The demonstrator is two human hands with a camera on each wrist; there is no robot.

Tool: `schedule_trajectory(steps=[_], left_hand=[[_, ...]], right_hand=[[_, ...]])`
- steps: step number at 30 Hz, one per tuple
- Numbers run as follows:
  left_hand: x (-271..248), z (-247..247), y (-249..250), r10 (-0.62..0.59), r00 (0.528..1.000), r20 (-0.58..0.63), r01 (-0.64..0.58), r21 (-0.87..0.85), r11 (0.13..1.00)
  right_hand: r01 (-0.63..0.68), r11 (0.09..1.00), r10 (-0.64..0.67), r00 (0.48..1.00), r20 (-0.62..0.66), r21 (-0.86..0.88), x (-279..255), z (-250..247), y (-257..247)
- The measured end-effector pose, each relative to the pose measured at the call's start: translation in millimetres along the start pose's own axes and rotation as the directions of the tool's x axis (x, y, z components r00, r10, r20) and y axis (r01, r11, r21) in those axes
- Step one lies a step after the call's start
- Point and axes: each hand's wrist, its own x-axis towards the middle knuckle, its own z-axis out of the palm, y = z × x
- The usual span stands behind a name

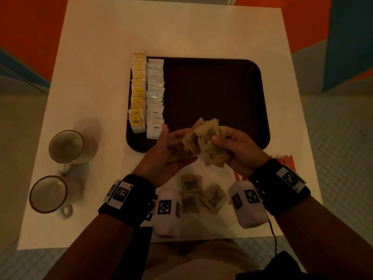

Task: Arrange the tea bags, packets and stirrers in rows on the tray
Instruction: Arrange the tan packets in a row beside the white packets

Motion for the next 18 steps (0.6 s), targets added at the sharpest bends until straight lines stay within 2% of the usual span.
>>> schedule_trajectory(steps=[5,11,15,18], left_hand=[[-1.0,7.9,4.0,0.074,0.997,0.032,-0.078,0.118,0.99],[4.9,1.5,3.4,0.21,0.965,-0.156,-0.205,0.046,0.978],[7.7,4.8,1.1,0.229,0.954,-0.193,-0.235,-0.01,0.972],[8.4,9.4,-2.6,0.179,0.971,-0.158,-0.182,-0.005,0.983]], right_hand=[[-0.009,1.0,0.009,1.0,0.002,-0.021,-0.5,-3.1,2.0],[0.033,0.998,-0.028,0.995,-0.091,0.046,-7.2,-20.0,-5.9],[-0.003,0.988,-0.001,1.0,-0.031,-0.154,-11.7,-9.1,5.8],[0.062,0.955,-0.095,0.99,-0.101,-0.29,-8.3,7.2,16.0]])
